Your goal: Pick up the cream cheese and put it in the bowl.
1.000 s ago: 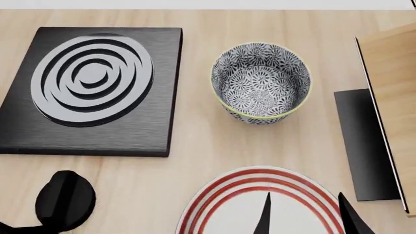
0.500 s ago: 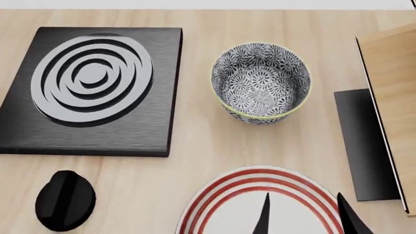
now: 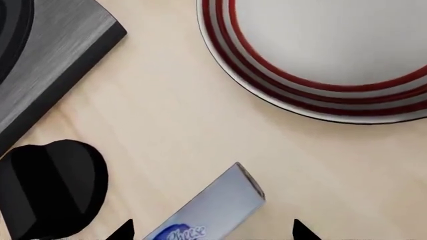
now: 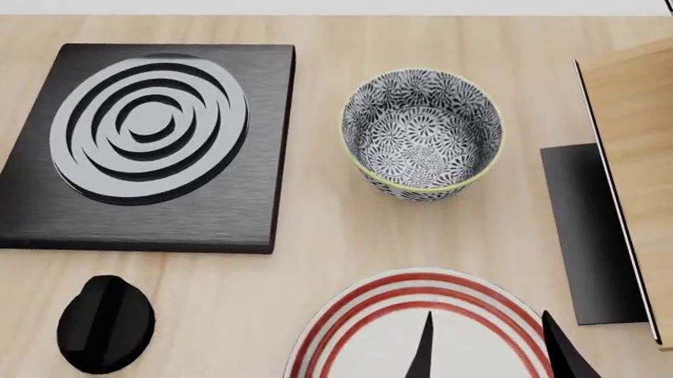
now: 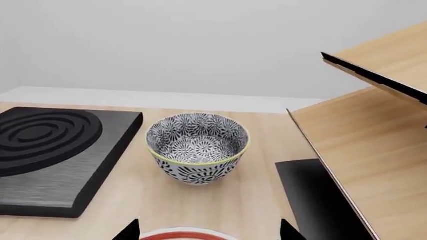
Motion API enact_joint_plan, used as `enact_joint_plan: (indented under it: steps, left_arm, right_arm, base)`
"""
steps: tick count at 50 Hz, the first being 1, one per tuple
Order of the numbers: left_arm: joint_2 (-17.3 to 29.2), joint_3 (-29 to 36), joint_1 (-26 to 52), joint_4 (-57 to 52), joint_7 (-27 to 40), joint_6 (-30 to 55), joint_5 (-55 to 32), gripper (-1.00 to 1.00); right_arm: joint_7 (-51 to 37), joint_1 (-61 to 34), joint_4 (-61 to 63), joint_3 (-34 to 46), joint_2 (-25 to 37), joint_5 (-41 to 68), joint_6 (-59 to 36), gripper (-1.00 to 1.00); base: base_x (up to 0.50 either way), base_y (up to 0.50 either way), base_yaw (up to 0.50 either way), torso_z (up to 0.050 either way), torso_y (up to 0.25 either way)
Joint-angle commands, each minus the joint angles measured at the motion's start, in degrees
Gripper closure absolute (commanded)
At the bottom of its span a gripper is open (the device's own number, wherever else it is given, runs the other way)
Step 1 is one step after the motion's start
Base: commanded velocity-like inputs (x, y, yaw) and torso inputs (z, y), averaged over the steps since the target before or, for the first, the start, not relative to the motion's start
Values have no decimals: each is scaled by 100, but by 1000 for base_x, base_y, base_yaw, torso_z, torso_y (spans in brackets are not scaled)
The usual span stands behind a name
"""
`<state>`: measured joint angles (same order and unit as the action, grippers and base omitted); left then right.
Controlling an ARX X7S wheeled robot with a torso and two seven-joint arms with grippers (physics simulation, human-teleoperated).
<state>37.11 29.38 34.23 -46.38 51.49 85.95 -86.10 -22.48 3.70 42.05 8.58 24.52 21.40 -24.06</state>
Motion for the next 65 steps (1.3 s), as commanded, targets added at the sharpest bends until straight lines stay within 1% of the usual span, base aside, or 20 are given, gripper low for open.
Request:
enact_joint_plan:
  steps: [1, 4, 14, 20, 24, 27, 30, 34, 35, 36, 38, 43, 47, 53, 54, 58, 60, 65]
  left_arm:
    - [76, 211, 114, 103, -45, -83, 100, -100]
    - [75, 317, 97, 150, -173, -121, 335, -100]
    - [83, 412, 286, 266, -30, -139, 145, -100]
    - [57, 655, 300, 415, -414, -235, 647, -100]
    - [41, 692, 385, 434, -385, -219, 565, -100]
    - [17, 824, 429, 522, -476, -217, 735, -100]
    - [-13, 880, 497, 569, -422, -167, 681, -100]
    - [-22, 1050, 488, 642, -663, -284, 936, -100]
    - [-45, 1004, 605, 697, -547, -174, 727, -100]
    - [-67, 880, 893, 847, -85, -34, -33, -100]
    - [-83, 878, 1008, 923, 136, -24, -326, -100]
    - [-52, 966, 977, 952, -32, -108, -141, -100]
    - [-7, 1023, 850, 992, -291, -271, 127, -100]
    - [67, 1058, 776, 982, -394, -406, 224, -100]
    - [68, 1056, 789, 987, -366, -405, 184, 100]
    - [79, 1096, 781, 942, -370, -432, 150, 100]
    - [91, 1149, 750, 956, -469, -478, 307, 100]
    - [121, 1152, 787, 956, -457, -508, 247, 100]
  right_arm:
    - [-19, -21, -8, 26, 10, -4, 3, -100]
    - [-37, -42, 26, 46, 22, -10, -40, -100]
    - [-28, -80, -57, 92, 15, -13, -25, -100]
    - [-19, -132, -160, 167, -1, -70, -2, -100]
    - [-27, -142, -156, 177, 4, -64, -19, -100]
    - [-44, -183, -197, 182, -9, -66, -39, -100]
    - [-50, -198, -198, 224, -17, -95, -33, -100]
    - [-54, -210, -200, 229, -6, -89, -49, -100]
    - [-58, -210, -191, 215, -2, -80, -46, -100]
    - [-58, -210, -192, 213, 1, -78, -44, -100]
    - [-58, -212, -205, 211, 0, -72, -37, -100]
    - [-59, -201, -205, 220, 1, -75, -6, -100]
    - [-52, -211, -273, 229, -11, -86, 39, -100]
    - [-75, -196, -197, 196, 16, -40, 3, -100]
    - [-76, -194, -193, 195, 18, -37, 5, -100]
    - [-91, -188, -164, 203, 22, -37, 1, -100]
    - [-97, -191, -171, 208, 22, -44, 3, -100]
    - [-124, -196, -110, 197, 44, -22, -46, -100]
  base:
    - [0, 0, 0, 0, 0]
    - [0, 0, 0, 0, 0]
    - [0, 0, 0, 0, 0]
    - [0, 0, 0, 0, 0]
    - [0, 0, 0, 0, 0]
    - [0, 0, 0, 0, 0]
    - [0, 0, 0, 0, 0]
    - [0, 0, 0, 0, 0]
    - [0, 0, 0, 0, 0]
    - [0, 0, 0, 0, 0]
    - [0, 0, 0, 0, 0]
    - [0, 0, 0, 0, 0]
    - [0, 0, 0, 0, 0]
    - [0, 0, 0, 0, 0]
    - [0, 0, 0, 0, 0]
    - [0, 0, 0, 0, 0]
    - [0, 0, 0, 0, 0]
    - [0, 0, 0, 0, 0]
